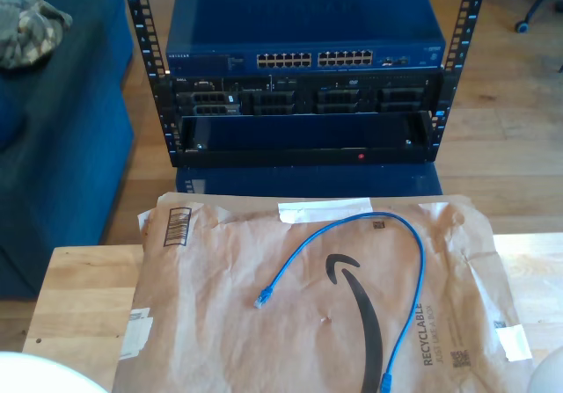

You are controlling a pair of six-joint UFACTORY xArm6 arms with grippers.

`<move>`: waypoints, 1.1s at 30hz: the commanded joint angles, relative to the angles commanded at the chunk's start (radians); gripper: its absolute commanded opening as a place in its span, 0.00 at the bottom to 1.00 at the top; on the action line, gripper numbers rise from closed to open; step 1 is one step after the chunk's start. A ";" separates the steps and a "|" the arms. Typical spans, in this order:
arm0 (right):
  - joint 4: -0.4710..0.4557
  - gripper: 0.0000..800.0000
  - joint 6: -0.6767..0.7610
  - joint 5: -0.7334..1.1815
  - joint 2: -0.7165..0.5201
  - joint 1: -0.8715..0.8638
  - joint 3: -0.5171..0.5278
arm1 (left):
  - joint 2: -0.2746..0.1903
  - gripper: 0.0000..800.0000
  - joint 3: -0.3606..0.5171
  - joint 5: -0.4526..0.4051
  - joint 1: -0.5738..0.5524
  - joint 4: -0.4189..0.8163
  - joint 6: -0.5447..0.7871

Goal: Grab the cable and plug it in

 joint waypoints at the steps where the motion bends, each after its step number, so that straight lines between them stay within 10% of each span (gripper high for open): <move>1: 0.000 1.00 0.000 0.000 0.000 0.000 0.000 | 0.000 1.00 0.000 0.000 0.000 0.000 0.000; 33: 0.000 0.99 0.002 0.239 -0.091 0.003 -0.144 | -0.035 1.00 -0.063 0.069 -0.002 0.009 -0.003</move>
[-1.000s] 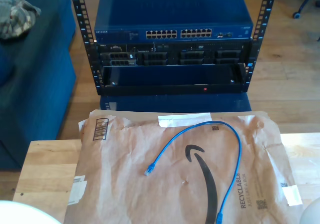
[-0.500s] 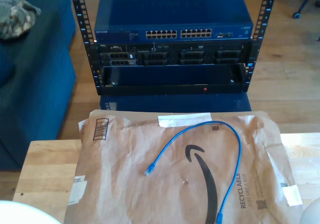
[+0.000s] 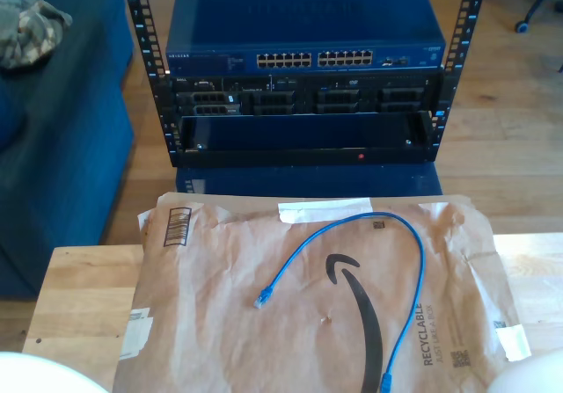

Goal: Grab the cable and plug it in

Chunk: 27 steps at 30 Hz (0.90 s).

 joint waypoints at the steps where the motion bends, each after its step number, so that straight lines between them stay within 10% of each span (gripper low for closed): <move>1: 0.000 1.00 0.002 0.032 -0.005 0.000 -0.029 | -0.012 1.00 -0.023 0.054 -0.002 0.000 0.000; 8: 0.020 0.99 0.124 0.132 -0.018 0.055 -0.180 | -0.009 1.00 -0.310 0.347 -0.121 -0.035 -0.043; 14: 0.020 0.99 0.430 0.120 -0.012 0.379 -0.262 | -0.011 1.00 -0.445 0.368 -0.249 -0.123 -0.262; 27: 0.014 0.98 1.129 0.127 0.161 1.231 -0.440 | 0.018 1.00 -0.574 0.423 -0.991 -0.173 -0.957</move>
